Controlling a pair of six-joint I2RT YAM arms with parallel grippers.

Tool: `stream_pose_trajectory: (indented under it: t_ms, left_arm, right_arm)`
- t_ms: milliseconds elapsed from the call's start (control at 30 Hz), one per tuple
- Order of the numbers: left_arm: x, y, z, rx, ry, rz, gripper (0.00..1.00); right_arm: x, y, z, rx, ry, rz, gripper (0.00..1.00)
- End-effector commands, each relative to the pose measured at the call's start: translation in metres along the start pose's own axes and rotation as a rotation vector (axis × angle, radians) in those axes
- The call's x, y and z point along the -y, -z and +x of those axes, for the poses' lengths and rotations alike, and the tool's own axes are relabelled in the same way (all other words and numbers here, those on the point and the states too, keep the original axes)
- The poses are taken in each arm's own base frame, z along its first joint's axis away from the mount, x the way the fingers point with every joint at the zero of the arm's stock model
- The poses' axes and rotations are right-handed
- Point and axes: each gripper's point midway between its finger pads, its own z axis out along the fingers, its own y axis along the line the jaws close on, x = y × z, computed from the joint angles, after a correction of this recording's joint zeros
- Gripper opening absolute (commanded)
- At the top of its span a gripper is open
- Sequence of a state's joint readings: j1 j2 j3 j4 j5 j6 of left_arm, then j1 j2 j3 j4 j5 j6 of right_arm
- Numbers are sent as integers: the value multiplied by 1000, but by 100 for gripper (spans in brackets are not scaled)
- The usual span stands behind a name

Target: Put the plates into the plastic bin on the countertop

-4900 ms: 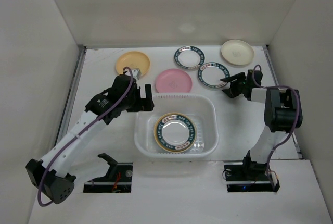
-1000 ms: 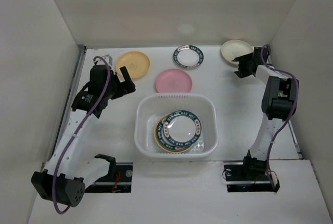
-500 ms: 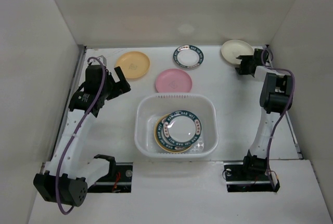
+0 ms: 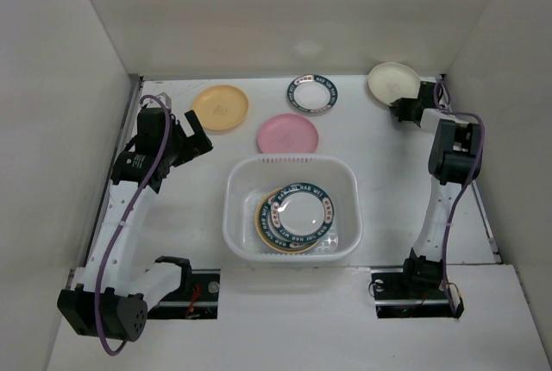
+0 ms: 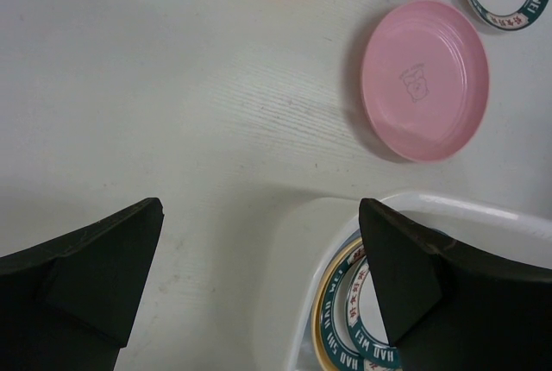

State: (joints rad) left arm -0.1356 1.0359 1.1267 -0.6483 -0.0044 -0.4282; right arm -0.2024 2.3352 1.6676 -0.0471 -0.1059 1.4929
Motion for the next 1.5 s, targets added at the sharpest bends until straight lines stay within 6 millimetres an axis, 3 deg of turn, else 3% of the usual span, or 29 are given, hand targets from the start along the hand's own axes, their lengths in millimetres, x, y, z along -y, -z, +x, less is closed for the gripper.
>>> stream_pose_trajectory:
  t_ms: [0, 167, 367, 500, 633, 800, 933, 1067, 1167, 1333, 1467]
  left_arm:
    - [8, 12, -15, 44, -2, 30, 100]
    - [13, 9, -14, 42, -10, 44, 100]
    - [21, 7, -15, 47, -11, 81, 100]
    - [24, 6, -15, 53, -17, 92, 100]
    - [23, 2, -14, 58, -18, 95, 100]
    - [16, -7, -14, 70, 8, 72, 100]
    - [14, -15, -14, 71, 32, 62, 100]
    - [18, -19, -14, 68, 33, 71, 100]
    - [20, -22, -12, 64, 38, 76, 100]
    - [24, -24, -7, 51, 32, 86, 100]
    - [25, -27, 1, 33, 30, 85, 100]
  right_arm:
    - [-37, 9, -4, 4, -78, -96, 7]
    - [-45, 42, 3, -4, -59, -134, 1]
    - [-52, 114, 38, -62, 13, -235, 0]
    - [-62, 185, 88, -179, 129, -350, 0]
    - [-59, 263, 156, -331, 364, -447, 0]
    - [9, 334, 232, -498, 730, -412, 1]
    - [81, 375, 262, -584, 999, -338, 2]
    - [146, 392, 258, -597, 1216, -209, 2]
    - [176, 397, 249, -592, 1337, -131, 3]
    - [200, 397, 239, -573, 1494, -48, 4]
    - [214, 396, 243, -597, 1552, -14, 6]
